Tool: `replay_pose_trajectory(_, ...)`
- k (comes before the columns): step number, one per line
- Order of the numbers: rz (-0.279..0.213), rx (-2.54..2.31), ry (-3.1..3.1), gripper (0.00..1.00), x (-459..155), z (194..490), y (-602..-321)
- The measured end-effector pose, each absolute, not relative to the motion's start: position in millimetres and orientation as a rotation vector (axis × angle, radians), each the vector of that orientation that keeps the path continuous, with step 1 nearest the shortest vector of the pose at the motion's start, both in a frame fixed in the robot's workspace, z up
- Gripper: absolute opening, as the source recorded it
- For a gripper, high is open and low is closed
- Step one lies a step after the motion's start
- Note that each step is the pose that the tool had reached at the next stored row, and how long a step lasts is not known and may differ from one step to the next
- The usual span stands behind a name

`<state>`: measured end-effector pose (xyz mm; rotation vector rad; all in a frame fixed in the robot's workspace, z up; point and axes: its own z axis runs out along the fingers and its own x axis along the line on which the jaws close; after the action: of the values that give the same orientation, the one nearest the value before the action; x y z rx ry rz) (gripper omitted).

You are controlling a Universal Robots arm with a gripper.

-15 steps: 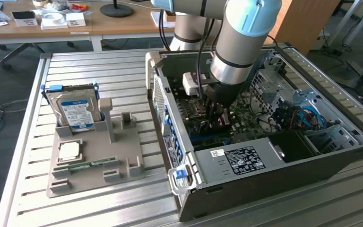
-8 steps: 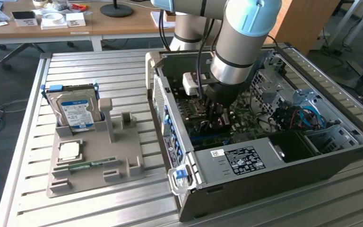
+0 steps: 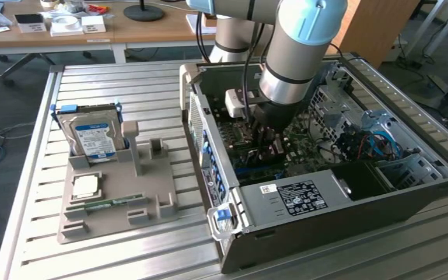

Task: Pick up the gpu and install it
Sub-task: 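Insert the gpu into the slot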

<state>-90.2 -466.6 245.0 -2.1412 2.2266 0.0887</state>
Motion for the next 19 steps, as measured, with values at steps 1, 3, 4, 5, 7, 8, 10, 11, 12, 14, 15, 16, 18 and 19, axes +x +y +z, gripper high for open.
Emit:
replay_pose_trajectory(1, 0.089, -2.141, 2.227, 0.42, -90.2, 245.0, -466.7)
replay_pose_trajectory(3, 0.089, -2.141, 2.227, 0.42, -90.2, 245.0, -466.7)
replay_pose_trajectory(4, 0.089, -2.141, 2.227, 0.42, -90.2, 245.1, -466.7)
replay_pose_trajectory(5, 0.089, -2.142, 2.227, 0.42, -90.1, 245.7, -466.7)
replay_pose_trajectory(7, 0.089, -2.142, 2.227, 0.42, -88.9, 246.4, -466.7)
replay_pose_trajectory(8, 0.089, -2.142, 2.227, 0.42, -88.1, 246.6, -466.7)
replay_pose_trajectory(10, 0.09, -2.142, 2.228, 0.42, -86.3, 246.7, -466.7)
replay_pose_trajectory(11, 0.09, -2.142, 2.228, 0.42, -85.7, 246.7, -466.7)
replay_pose_trajectory(12, 0.09, -2.142, 2.228, 0.42, -85.6, 246.8, -466.7)
replay_pose_trajectory(14, 0.09, -2.142, 2.228, 0.42, -85.6, 246.8, -466.7)
replay_pose_trajectory(15, 0.09, -2.142, 2.228, 0.42, -85.6, 246.7, -466.7)
replay_pose_trajectory(16, 0.09, -2.142, 2.228, 0.42, -85.6, 246.8, -466.7)
replay_pose_trajectory(18, 0.09, -2.142, 2.228, 0.42, -85.6, 246.9, -466.6)
replay_pose_trajectory(19, 0.09, -2.142, 2.228, 0.42, -85.5, 248.0, -466.6)
